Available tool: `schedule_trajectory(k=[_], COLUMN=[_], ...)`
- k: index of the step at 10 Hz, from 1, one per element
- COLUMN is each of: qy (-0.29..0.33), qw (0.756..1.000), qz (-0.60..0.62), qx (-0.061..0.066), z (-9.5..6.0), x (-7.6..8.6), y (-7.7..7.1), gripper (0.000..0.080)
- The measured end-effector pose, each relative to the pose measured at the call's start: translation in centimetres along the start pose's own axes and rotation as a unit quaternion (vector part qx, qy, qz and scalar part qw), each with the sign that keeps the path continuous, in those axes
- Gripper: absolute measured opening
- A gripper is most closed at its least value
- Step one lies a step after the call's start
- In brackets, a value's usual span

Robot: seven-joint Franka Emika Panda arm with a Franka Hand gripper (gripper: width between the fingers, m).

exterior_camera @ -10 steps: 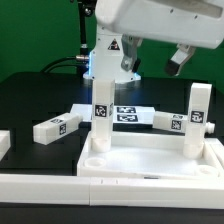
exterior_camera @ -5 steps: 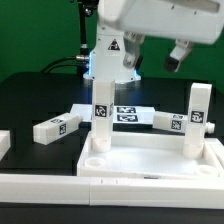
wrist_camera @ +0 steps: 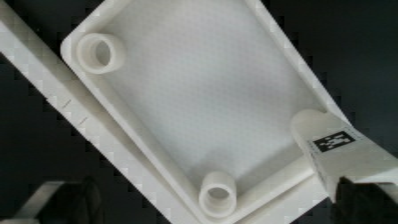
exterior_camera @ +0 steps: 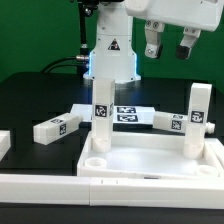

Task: Assemble desk

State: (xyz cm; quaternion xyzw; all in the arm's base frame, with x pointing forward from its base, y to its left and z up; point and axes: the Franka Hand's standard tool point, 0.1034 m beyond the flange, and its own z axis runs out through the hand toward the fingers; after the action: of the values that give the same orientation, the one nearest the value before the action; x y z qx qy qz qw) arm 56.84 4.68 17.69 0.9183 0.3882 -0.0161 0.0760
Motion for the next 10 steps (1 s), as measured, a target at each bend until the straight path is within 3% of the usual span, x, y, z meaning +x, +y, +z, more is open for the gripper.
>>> schedule_trajectory(k=[2, 4, 6, 7, 10], qy=[0.002, -0.004, -0.017, -0.019, -0.018], qw=[1.000, 0.999, 0.999, 0.999, 0.999], qz=[0.001, 0.001, 0.007, 0.019, 0.010], qx=[0.002, 0.032, 0.040, 0.032, 0.033], z=[0.3, 4.5, 7.0, 6.6, 6.6], x=[-0.1, -2.7, -2.8, -2.1, -2.2], y=[-0.1, -3.8, -7.0, -7.9, -7.6], gripper=[0.0649, 0.0649, 0.0649, 0.0649, 0.0649])
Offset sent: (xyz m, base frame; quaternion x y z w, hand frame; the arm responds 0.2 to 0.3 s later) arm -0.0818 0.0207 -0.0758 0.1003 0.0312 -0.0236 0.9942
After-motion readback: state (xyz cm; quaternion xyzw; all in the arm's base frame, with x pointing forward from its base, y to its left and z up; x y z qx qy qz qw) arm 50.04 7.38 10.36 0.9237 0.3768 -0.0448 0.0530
